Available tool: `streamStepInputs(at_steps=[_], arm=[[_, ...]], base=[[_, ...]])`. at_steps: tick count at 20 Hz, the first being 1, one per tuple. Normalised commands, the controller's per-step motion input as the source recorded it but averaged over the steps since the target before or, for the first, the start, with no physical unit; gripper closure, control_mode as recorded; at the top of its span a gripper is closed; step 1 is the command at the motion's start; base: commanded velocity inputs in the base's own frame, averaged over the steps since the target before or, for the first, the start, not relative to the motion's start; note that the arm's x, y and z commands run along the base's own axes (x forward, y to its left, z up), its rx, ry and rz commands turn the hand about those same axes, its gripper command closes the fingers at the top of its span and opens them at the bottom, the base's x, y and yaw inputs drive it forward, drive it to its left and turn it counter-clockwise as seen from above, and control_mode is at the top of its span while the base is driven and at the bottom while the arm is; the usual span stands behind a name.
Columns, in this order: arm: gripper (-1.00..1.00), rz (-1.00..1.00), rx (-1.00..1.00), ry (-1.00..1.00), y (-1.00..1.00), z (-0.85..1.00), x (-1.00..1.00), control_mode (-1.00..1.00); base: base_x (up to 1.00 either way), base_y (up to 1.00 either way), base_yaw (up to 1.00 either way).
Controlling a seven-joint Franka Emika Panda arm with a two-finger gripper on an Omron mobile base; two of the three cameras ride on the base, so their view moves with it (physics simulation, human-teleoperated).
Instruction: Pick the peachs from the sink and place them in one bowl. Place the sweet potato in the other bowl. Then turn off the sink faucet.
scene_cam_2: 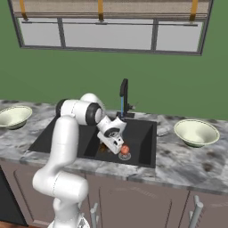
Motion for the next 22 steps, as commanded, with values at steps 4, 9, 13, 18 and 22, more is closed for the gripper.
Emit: streamStepInputs(at_steps=[4, 9, 13, 18, 22], arm=[[1.00, 0.00, 0.00, 0.17, 0.85, -0.59, -0.36, -1.00], [1.00, 0.00, 0.04, 0.04, 0.90, -0.10, -0.80, -1.00], [1.00, 0.00, 0.06, 0.00, 0.89, 0.26, -1.00, -1.00], [1.00, -0.04, 0.08, -0.21, 0.71, 0.86, -0.56, -1.00], [1.00, -0.02, 0.05, -0.29, 0.43, 1.00, -0.41, -1.00]], base=[[0.00, 0.00, 0.00], [0.00, 0.00, 0.00], [0.00, 0.00, 0.00], [0.00, 0.00, 0.00], [0.00, 0.00, 0.00]])
